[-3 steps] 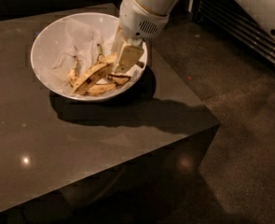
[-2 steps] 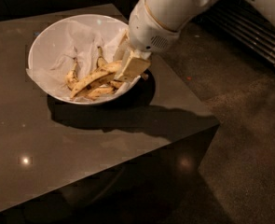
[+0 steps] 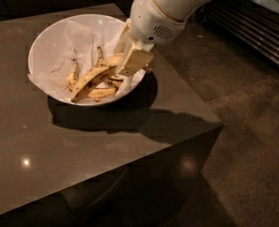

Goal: Pick banana from white bowl

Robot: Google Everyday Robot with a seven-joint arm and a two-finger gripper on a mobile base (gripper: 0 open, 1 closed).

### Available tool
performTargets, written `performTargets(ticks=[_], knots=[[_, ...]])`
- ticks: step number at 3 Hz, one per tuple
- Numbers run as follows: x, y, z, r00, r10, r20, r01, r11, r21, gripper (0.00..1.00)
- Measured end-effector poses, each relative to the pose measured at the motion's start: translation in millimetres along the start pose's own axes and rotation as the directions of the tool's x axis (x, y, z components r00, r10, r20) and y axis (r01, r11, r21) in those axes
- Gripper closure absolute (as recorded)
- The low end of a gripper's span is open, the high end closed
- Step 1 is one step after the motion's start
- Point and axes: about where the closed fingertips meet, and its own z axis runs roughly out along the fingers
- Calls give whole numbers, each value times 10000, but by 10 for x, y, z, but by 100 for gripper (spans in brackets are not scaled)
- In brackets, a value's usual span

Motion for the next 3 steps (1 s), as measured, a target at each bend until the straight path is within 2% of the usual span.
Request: performTargets(ticks=[1, 2, 3], knots=[[-140, 219, -96, 9997, 60, 224, -59, 10000, -24, 100], [-109, 244, -86, 9997, 136, 219, -134, 9999, -55, 100], [-127, 340, -191, 9975, 480, 527, -489, 9987, 157, 100]])
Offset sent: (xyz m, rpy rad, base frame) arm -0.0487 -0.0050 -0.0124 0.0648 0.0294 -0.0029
